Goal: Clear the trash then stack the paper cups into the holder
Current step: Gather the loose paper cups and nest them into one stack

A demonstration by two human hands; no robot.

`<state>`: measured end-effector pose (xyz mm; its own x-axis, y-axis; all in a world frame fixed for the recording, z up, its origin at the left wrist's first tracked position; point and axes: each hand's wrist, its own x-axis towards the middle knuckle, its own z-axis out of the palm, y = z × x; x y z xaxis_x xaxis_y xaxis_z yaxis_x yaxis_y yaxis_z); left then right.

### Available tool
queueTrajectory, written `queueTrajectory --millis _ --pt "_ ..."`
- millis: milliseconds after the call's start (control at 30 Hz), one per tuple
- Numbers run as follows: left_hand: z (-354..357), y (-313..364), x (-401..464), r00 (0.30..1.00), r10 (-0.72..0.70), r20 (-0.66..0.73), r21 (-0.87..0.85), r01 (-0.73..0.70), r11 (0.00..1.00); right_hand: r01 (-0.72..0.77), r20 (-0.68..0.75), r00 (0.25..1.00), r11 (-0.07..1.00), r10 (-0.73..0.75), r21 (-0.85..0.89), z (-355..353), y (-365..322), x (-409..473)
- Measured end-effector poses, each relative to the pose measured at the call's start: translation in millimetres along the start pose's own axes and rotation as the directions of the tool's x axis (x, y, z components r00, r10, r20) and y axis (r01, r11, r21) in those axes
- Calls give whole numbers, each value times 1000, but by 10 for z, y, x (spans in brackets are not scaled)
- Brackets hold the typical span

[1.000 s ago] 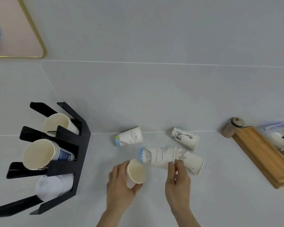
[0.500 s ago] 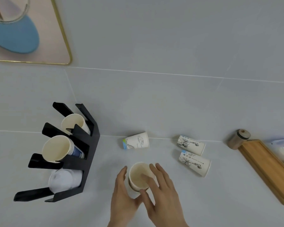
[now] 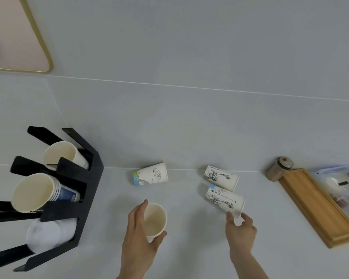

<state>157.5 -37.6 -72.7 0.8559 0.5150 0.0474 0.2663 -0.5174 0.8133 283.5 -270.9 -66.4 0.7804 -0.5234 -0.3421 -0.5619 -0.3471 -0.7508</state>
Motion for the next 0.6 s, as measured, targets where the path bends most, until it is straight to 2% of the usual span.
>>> queueTrajectory --millis 100,233,333,433,500,533,600 --pt "7 19 13 1000 -9 12 13 9 1000 -79 47 996 997 79 9 29 52 271" --pt "-26 37 26 999 -6 33 40 4 999 -79 58 996 993 74 93 131 47 412" --pt "-27 40 19 1000 -7 30 39 6 999 20 92 995 985 -37 172 178 -86 166" --pt "-26 20 22 1000 -16 18 20 15 1000 185 150 958 925 -245 330 164 -350 -303" --pt "-28 13 23 999 -25 23 11 25 1000 373 171 876 858 -451 352 130 -488 -631" --pt "-27 14 22 999 -32 28 5 32 999 489 172 808 804 -564 339 96 -532 -774" --pt "-35 24 27 998 -62 29 -25 63 998 734 154 605 622 -781 272 27 -569 -979"
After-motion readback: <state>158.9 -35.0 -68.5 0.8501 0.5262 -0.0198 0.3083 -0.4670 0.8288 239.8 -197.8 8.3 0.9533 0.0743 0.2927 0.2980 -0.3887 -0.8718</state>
